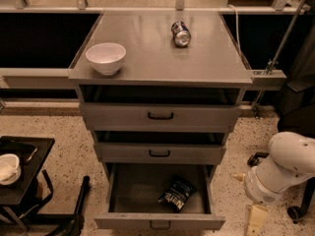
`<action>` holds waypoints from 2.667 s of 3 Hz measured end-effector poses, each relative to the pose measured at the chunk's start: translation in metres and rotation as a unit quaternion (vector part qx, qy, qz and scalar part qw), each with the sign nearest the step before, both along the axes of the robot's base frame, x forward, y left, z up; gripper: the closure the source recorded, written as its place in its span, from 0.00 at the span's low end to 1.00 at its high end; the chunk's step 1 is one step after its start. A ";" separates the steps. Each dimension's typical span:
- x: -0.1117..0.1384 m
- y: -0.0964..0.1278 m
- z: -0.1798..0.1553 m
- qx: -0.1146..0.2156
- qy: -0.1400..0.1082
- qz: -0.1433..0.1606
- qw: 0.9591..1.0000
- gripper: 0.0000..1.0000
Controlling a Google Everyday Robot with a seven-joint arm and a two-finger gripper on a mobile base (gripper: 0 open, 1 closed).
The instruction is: Pick blue chip bag from bottom drawer and place on counter
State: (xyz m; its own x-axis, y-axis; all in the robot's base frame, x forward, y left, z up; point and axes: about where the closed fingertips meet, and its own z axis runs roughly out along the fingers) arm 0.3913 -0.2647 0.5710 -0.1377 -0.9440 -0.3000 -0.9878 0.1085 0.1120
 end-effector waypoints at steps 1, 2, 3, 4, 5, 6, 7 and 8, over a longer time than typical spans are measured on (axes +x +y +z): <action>0.023 0.010 -0.012 0.005 -0.044 -0.001 0.999 0.00; 0.035 0.012 -0.001 0.019 -0.091 -0.008 0.996 0.00; 0.034 0.001 0.027 0.064 -0.135 -0.024 0.988 0.00; 0.025 -0.012 0.029 0.069 -0.144 -0.029 0.987 0.00; 0.027 -0.019 0.017 0.102 -0.138 -0.041 0.984 0.00; 0.040 -0.014 -0.021 0.173 -0.148 -0.065 0.971 0.00; 0.057 0.026 -0.085 0.242 -0.141 -0.074 0.957 0.00; 0.071 0.076 -0.132 0.263 -0.139 -0.069 0.952 0.00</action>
Offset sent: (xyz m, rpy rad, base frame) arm 0.0504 0.0099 0.0180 0.0774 -0.3132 -0.0393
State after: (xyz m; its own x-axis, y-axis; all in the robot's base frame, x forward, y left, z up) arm 0.4620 -0.1890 0.4387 -0.0955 -0.6315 -0.7695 -0.9675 0.2408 -0.0775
